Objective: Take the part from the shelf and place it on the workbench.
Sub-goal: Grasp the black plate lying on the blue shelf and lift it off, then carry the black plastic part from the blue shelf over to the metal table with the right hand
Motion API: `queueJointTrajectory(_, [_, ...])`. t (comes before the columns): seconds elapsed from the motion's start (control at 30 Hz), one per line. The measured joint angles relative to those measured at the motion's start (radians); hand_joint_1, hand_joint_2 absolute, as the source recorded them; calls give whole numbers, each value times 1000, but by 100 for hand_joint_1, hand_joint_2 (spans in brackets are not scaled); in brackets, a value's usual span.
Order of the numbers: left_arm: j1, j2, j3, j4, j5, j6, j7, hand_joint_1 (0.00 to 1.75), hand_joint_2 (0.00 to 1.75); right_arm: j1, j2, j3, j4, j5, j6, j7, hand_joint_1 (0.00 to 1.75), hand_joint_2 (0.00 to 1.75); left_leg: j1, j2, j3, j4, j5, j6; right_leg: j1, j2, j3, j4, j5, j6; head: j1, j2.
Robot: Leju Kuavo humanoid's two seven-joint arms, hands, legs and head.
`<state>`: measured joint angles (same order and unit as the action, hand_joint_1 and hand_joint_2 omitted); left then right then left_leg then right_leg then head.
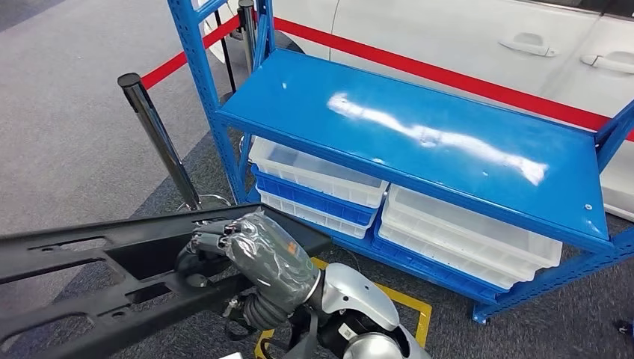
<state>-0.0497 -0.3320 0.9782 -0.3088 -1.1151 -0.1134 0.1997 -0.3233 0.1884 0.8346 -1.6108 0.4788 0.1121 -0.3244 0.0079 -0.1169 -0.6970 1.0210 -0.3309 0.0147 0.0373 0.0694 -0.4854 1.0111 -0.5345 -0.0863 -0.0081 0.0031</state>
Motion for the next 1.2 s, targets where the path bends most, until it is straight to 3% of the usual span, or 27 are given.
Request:
queueJointTrajectory(0.03, [0,1,-1,3,9,6,-1,0,175,10,-13,-4,-12,-2,2,0,175,175,-3,1,-4,-5,0,-3,-4,-13,-3,-14,16,4,0,0])
queueJointTrajectory(0.07, [1,2,-2,5,14,12,-3,0,175,20,-24,-7,-23,-3,6,-1,175,175,-5,16,-11,5,-21,-7,-10,-27,-9,-28,34,6,-1,0])
queueJointTrajectory(0.1, [1,3,-3,6,17,15,-3,0,175,29,-34,-10,-32,-4,9,-1,175,175,-7,40,-21,32,-63,-11,-18,-43,-18,-40,52,13,-3,0])
queueJointTrajectory(0.17, [-1,4,-6,6,19,18,-4,0,175,43,-52,-16,-48,-5,12,-3,175,175,4,93,-41,140,-171,-25,-23,-75,-42,-43,76,24,-6,0])
queueJointTrajectory(0.2, [-2,5,-8,7,19,17,-4,0,175,49,-60,-18,-54,-6,13,-3,175,175,11,105,-46,198,-199,-34,-25,-93,-57,-38,83,31,-6,0])
queueJointTrajectory(0.23, [-2,5,-9,7,20,16,-4,0,175,52,-66,-21,-59,-8,14,-3,175,175,19,111,-44,242,-201,-44,-28,-110,-74,-30,90,37,-6,0])
queueJointTrajectory(0.27, [-2,6,-9,7,22,14,-4,0,175,54,-71,-23,-63,-9,15,-3,175,175,27,115,-29,262,-182,-55,-32,-127,-93,-19,96,43,-6,0])
queueJointTrajectory(0.33, [-4,6,-10,7,27,10,-3,0,175,55,-76,-27,-70,-10,17,-3,175,175,41,134,46,212,-138,-77,-41,-158,-133,11,104,56,-6,0])
queueJointTrajectory(0.37, [-5,5,-12,6,31,7,-3,0,175,55,-78,-28,-74,-9,18,-3,175,175,41,154,97,150,-146,-87,-43,-170,-152,28,107,63,-7,0])
queueJointTrajectory(0.43, [-8,4,-16,5,36,-2,-3,0,175,56,-80,-32,-81,-6,21,-3,175,175,33,181,155,59,-184,-74,-42,-188,-172,52,114,79,-1,0])
queueJointTrajectory(0.47, [-7,4,-18,4,37,-5,-2,0,175,56,-82,-33,-84,-5,23,-4,175,175,25,180,158,40,-193,-58,-42,-197,-175,54,121,87,1,0])
queueJointTrajectory(0.53, [-3,5,-20,4,38,-6,-1,0,175,56,-87,-36,-85,-4,25,-5,175,175,20,165,140,36,-176,-22,-49,-201,-177,54,130,102,4,0])
queueJointTrajectory(0.57, [-2,5,-21,4,38,-6,0,0,175,56,-89,-36,-86,-4,26,-6,175,175,18,158,130,33,-164,-9,-54,-183,-182,63,110,109,4,0])
queueJointTrajectory(0.63, [-2,4,-24,4,38,-7,0,0,175,58,-95,-38,-89,-4,27,-7,175,175,15,141,103,30,-135,11,-57,-120,-201,134,12,114,5,0])
queueJointTrajectory(0.7, [-2,4,-25,4,38,-7,0,0,175,59,-101,-40,-92,-4,27,-8,175,175,8,118,66,30,-105,19,-49,-78,-219,251,-87,105,7,0])
queueJointTrajectory(0.73, [-2,4,-25,4,38,-7,0,0,175,60,-103,-41,-93,-4,27,-9,175,175,4,104,47,30,-90,21,-43,-72,-217,296,-105,97,7,0])
queueJointTrajectory(0.77, [-2,4,-25,4,38,-7,0,0,175,60,-105,-41,-94,-4,27,-9,175,175,0,91,29,30,-76,23,-36,-68,-200,311,-97,87,6,0])
queueJointTrajectory(0.8, [-2,4,-26,4,38,-7,0,0,175,60,-107,-41,-95,-4,27,-9,175,175,-4,76,12,31,-61,23,-27,-64,-167,293,-73,74,6,0])
queueJointTrajectory(0.87, [-2,2,-28,4,38,-7,0,0,175,60,-109,-42,-101,-3,27,-8,175,175,-8,50,-12,30,-35,23,-6,-29,-62,173,-31,40,6,0])
queueJointTrajectory(0.93, [-3,0,-34,3,42,-8,-2,0,175,60,-111,-44,-109,-1,26,-6,175,175,-6,29,-23,24,-8,18,7,13,22,46,-35,16,6,0])
queueJointTrajectory(0.97, [-3,-1,-37,2,45,-9,-3,0,175,61,-113,-45,-112,0,26,-5,175,175,-3,19,-25,17,6,13,11,22,38,11,-41,10,6,0])
queueJointTrajectory(1.03, [-1,1,-40,1,51,-11,-4,0,175,62,-119,-48,-118,1,25,-4,175,175,-1,2,-26,-6,36,1,10,-2,33,-14,-15,9,8,0])
queueJointTrajectory(1.07, [1,2,-40,1,54,-11,-4,0,175,64,-122,-51,-121,1,24,-3,175,175,-3,11,-29,-9,29,-3,7,-15,27,-27,3,9,8,0])
queueJointTrajectory(1.1, [3,3,-42,0,57,-12,-5,0,175,66,-125,-55,-126,1,22,-3,175,175,-5,31,-35,5,-1,-6,2,-32,18,-39,22,8,7,0])
queueJointTrajectory(1.17, [5,5,-46,-4,65,-12,-6,0,175,73,-133,-65,-137,1,18,-3,175,175,-2,81,-53,91,-113,-15,-4,-64,-4,-51,52,13,4,0])
queueJointTrajectory(1.2, [5,5,-49,-5,70,-12,-6,0,175,76,-137,-71,-144,-1,16,-3,175,175,5,95,-60,154,-160,-22,-6,-83,-19,-49,64,16,3,0])
